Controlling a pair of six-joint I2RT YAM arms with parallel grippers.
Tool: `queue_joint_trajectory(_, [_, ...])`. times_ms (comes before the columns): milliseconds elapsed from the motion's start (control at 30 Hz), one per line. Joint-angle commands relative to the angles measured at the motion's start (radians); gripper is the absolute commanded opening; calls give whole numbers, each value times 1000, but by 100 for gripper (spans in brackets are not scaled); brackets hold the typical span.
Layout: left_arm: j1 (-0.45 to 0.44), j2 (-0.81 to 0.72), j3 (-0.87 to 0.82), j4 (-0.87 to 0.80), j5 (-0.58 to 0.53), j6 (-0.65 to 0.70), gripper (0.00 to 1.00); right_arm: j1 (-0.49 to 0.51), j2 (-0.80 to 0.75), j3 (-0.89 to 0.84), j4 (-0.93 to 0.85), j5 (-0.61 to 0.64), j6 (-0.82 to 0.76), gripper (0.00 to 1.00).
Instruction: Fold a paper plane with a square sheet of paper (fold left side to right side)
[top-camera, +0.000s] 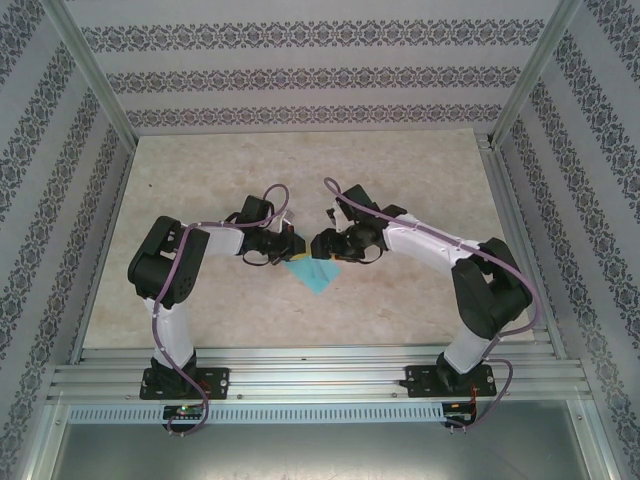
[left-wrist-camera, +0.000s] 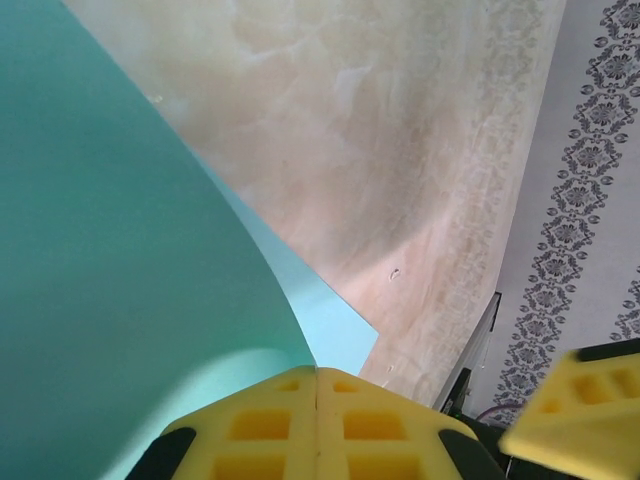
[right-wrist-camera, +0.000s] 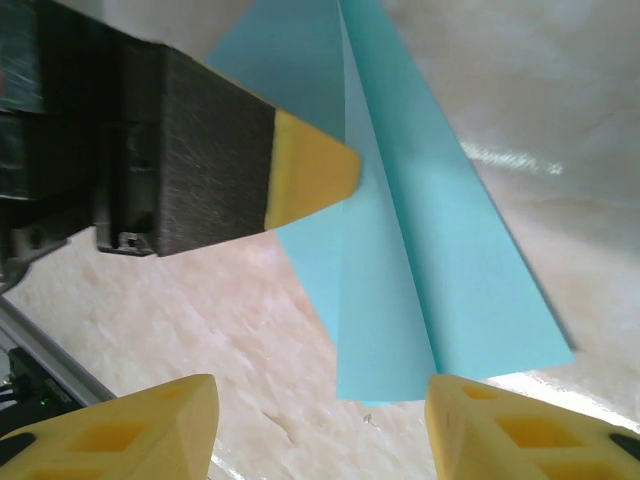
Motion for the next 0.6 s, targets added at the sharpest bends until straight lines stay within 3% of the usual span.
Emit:
queue_joint_trajectory(0, [-7, -38, 20, -38, -6, 50, 0, 0, -18, -40, 15, 7, -18, 54])
queue_joint_trajectory(567, [13, -73, 11, -77, 10, 97, 0, 10, 87, -121, 194, -60, 10, 42])
